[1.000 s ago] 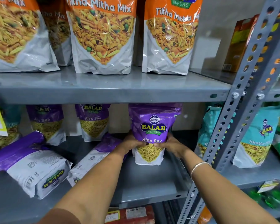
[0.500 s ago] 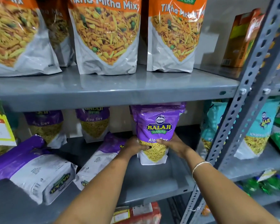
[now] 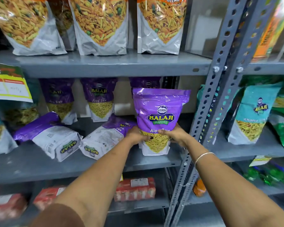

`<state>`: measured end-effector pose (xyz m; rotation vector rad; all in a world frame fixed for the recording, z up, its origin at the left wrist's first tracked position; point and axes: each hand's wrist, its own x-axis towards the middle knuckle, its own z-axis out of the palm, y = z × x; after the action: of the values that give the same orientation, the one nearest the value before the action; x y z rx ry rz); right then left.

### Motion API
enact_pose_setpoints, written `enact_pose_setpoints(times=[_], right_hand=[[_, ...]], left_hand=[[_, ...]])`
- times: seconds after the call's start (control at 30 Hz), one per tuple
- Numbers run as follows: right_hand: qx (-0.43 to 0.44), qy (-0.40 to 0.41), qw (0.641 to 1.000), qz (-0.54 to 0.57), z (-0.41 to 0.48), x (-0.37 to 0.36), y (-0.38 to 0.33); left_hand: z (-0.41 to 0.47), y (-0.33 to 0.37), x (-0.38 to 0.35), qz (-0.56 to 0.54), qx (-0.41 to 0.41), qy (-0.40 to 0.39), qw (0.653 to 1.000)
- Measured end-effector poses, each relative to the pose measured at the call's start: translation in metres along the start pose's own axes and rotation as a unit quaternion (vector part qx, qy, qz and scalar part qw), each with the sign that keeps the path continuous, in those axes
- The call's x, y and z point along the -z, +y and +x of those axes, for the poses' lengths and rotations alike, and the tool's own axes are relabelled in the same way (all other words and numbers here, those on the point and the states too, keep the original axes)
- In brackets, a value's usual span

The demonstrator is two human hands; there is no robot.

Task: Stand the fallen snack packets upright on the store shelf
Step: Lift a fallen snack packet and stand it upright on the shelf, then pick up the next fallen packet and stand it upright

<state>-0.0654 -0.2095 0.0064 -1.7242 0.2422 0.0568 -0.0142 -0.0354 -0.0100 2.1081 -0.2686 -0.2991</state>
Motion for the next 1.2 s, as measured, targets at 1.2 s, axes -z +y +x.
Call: enact_pose_setpoints(times=[1.2], right_hand=[[-0.213, 0.02, 0.969, 0.121, 0.087, -0.21, 0.035]], left_hand=[[0.041, -0.151, 0.174, -0.237, 0.174, -0.175, 0.94]])
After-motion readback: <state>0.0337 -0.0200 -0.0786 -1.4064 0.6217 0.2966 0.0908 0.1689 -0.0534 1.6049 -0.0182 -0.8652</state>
